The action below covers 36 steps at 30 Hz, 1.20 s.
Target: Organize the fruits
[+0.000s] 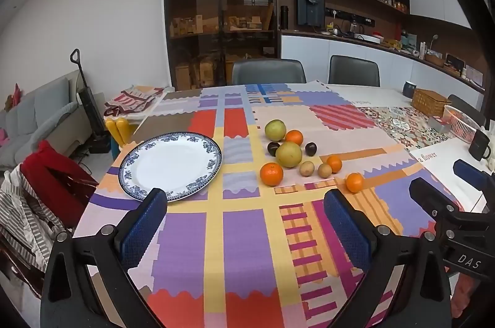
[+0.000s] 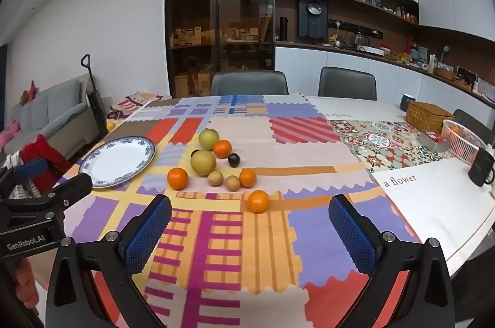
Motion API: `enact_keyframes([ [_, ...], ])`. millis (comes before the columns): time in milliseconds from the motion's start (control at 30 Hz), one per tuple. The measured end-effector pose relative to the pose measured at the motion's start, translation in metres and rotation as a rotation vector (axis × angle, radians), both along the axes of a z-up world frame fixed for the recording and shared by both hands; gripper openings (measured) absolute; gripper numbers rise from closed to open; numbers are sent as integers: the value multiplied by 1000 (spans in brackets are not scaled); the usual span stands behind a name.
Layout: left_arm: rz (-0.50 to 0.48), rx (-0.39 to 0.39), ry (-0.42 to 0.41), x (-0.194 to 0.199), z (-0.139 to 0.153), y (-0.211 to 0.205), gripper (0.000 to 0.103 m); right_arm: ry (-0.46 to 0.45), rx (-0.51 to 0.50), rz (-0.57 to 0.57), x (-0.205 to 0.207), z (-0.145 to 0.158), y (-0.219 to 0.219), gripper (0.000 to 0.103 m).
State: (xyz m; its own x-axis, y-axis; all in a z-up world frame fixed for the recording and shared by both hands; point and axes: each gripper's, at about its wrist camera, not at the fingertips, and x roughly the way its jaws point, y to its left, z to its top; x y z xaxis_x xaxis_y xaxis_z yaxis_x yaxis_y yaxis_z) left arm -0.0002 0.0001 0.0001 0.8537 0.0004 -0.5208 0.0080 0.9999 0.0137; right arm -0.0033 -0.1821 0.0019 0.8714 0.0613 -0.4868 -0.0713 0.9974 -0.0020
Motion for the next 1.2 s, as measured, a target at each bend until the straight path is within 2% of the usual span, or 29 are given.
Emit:
enact_keyframes([
  [767, -3, -7, -20, -5, 6, 0, 103, -9, -6, -4, -2, -5, -2, 103],
  [900, -4, -7, -21, -5, 6, 0, 103, -7, -5, -1, -3, 4, 1, 103],
  [1200, -4, -8, -22, -5, 6, 0, 103, -10, -4, -2, -1, 3, 3, 103],
])
